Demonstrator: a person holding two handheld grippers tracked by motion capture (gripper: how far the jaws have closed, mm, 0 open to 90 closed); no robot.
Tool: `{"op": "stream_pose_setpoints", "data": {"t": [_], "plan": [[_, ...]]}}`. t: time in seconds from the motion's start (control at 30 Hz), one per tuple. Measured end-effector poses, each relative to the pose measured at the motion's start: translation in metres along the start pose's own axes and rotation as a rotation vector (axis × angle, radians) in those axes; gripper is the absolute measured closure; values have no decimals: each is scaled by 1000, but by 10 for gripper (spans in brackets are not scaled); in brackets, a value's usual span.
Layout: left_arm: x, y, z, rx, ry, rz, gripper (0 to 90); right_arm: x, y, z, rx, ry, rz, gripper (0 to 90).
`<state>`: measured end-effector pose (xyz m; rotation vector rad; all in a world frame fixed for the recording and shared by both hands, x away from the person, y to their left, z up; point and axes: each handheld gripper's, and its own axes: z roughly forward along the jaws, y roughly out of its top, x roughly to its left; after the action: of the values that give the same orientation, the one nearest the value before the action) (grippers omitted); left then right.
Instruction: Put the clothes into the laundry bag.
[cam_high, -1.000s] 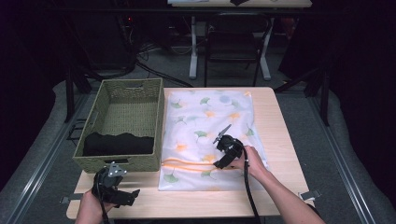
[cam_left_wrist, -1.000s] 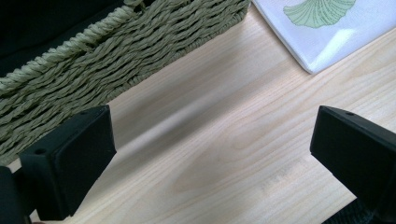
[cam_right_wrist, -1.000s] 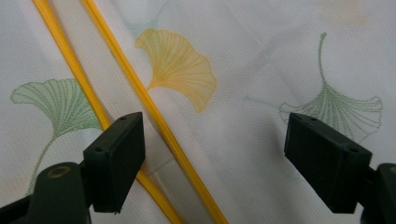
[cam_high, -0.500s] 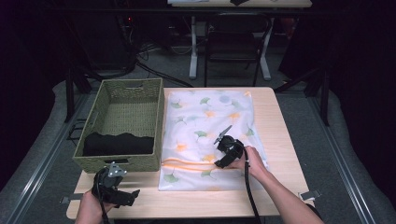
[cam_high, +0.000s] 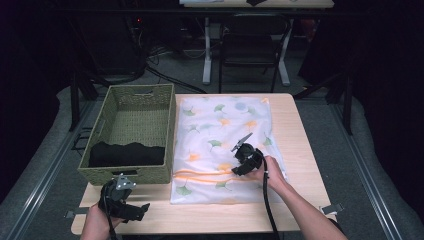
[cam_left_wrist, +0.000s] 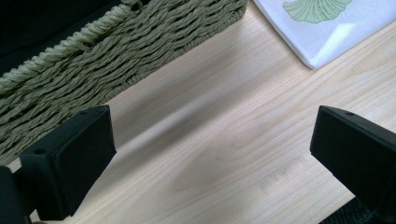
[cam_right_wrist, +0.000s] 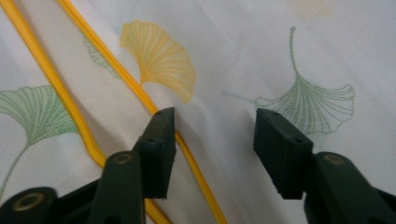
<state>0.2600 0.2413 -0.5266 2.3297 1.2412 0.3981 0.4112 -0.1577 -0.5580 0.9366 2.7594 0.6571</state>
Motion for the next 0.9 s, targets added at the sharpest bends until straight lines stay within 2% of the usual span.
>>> {"op": "stream_pose_setpoints", "data": {"t": [0.17,0.3,0.37,0.43,0.47,0.67,0.9], "plan": [[0,0,0,3,-7,1,0,-3,-1,-1,-17,-17,37,634],[0,0,0,-1,-2,5,0,-3,-1,-1,-21,-14,35,748],[0,0,0,-3,-2,7,1,-2,-1,-1,-21,-35,24,840],[0,0,0,-3,-4,8,0,0,-1,-2,-21,-36,37,856],[0,0,0,-2,-6,8,0,-1,-1,-2,-22,-37,20,871],[0,0,0,-5,-5,11,0,-1,-1,-3,-31,-35,19,878],[0,0,0,-9,-8,10,0,-2,1,-13,-71,-37,27,879]]}}
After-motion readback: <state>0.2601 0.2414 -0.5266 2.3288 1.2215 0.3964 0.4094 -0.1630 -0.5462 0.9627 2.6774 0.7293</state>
